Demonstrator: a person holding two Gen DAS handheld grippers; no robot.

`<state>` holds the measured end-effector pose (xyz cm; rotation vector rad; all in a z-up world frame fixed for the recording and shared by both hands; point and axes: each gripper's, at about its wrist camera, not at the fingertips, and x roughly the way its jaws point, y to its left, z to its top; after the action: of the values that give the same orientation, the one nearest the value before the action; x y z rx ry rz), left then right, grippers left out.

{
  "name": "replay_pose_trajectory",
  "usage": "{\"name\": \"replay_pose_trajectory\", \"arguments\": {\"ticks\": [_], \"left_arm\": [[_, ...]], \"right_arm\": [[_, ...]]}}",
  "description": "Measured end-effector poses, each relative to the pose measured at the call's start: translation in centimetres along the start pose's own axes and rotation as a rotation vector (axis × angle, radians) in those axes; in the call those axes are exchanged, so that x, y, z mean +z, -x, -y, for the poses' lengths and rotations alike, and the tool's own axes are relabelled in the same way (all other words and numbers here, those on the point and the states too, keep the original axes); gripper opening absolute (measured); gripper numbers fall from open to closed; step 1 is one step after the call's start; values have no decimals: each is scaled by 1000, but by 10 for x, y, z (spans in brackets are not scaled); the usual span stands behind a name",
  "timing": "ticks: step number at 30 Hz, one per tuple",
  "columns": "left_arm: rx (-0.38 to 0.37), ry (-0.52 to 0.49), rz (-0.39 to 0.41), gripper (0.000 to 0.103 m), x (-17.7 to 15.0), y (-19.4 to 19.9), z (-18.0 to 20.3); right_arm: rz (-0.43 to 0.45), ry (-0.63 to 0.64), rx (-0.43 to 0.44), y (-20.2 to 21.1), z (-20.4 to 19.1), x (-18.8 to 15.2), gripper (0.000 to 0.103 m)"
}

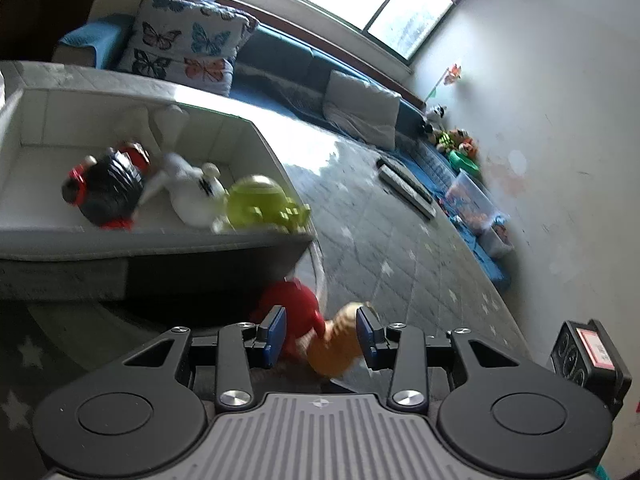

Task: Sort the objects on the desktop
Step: 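Move both tools back toward the orange peanut figure, then close the left gripper on the orange peanut figure and lift it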

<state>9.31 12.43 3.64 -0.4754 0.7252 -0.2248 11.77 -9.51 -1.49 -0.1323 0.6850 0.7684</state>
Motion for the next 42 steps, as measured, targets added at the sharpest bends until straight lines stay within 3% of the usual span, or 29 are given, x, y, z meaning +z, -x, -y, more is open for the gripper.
{"name": "replay_pose_trajectory", "arguments": {"ticks": [9, 30, 42], "left_arm": [[-32, -27, -28, 41, -22, -2, 10], [-39, -128, -44, 41, -25, -23, 34], [-1, -145, -50, 41, -24, -37, 38]], "right_arm": [[0, -23, 19, -1, 3, -4, 83], [13, -18, 85, -10, 14, -3, 76], [15, -37, 124, -16, 19, -5, 62]]}}
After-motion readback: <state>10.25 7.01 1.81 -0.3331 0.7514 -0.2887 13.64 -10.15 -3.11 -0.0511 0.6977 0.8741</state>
